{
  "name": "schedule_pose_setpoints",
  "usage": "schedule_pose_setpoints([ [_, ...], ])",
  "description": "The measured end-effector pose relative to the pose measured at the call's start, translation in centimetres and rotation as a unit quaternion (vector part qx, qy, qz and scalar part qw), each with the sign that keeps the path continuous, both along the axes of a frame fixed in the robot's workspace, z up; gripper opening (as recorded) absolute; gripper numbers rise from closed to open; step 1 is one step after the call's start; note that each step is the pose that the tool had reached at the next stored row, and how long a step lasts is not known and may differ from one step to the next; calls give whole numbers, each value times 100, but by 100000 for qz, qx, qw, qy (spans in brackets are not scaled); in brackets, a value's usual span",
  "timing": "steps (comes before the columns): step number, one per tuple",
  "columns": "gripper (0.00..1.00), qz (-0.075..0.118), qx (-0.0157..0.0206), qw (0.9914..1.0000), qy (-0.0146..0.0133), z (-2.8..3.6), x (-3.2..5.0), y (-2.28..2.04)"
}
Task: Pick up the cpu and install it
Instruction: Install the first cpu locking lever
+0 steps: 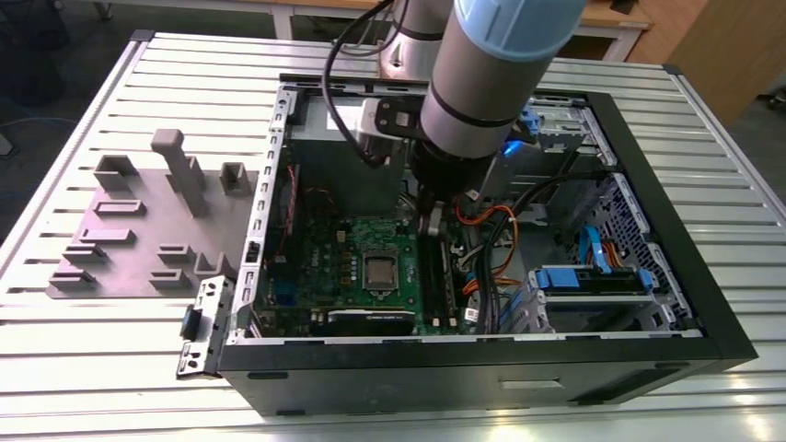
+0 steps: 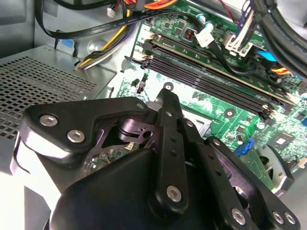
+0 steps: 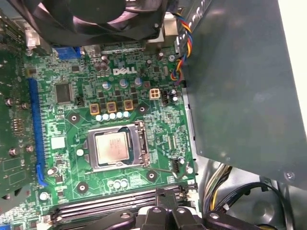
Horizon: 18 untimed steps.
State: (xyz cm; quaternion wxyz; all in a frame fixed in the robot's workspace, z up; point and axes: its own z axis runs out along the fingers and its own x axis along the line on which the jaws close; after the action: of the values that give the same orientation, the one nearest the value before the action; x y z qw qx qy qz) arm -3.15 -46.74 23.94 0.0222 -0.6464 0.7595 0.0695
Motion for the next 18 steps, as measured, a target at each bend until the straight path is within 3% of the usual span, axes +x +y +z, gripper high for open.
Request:
schedule_pose_setpoints([
  [7, 11, -63, 204, 100000, 2, -26, 6, 78],
  [12, 11, -1551, 410, 99987, 6, -45, 14, 83],
  [15, 11, -1549, 1066, 99982, 10, -53, 15, 98],
  [18, 11, -1559, 2056, 99967, 25, -60, 14, 106],
])
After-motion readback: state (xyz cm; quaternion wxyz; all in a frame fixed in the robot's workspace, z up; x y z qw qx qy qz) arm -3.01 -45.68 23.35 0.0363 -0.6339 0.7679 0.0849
